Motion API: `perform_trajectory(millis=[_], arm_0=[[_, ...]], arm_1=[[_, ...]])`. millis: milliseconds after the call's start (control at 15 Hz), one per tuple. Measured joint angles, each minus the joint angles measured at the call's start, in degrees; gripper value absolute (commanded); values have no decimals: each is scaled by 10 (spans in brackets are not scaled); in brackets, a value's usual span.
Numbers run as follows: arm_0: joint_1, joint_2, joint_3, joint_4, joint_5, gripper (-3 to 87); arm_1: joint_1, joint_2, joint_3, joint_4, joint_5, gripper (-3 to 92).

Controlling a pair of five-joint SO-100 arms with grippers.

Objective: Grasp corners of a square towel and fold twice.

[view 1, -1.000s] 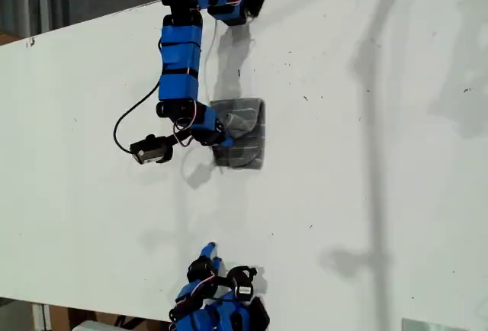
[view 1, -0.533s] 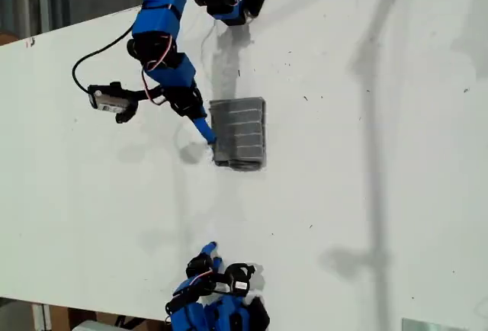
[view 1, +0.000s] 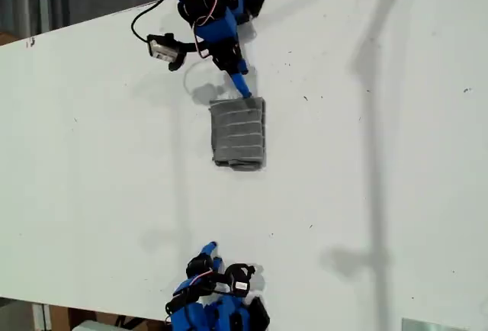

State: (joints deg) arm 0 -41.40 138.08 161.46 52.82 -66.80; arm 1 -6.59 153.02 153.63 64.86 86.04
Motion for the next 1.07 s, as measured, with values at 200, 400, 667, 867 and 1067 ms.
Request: perform_trajectory(millis=[200, 400, 667, 867, 1067], arm_0=[[61, 74, 25, 14, -35, 180], [177, 273, 109, 67, -117, 181], [265, 584, 163, 224, -156, 177], [309, 601, 163, 226, -152, 173], [342, 602, 163, 221, -54, 172]], arm_1=[[-32, 67, 76, 4, 82, 329], [-76, 301, 135, 111, 160, 274], [-31, 354, 134, 162, 94, 254], [27, 354, 134, 171, 8, 235], [51, 354, 134, 173, 0, 227]])
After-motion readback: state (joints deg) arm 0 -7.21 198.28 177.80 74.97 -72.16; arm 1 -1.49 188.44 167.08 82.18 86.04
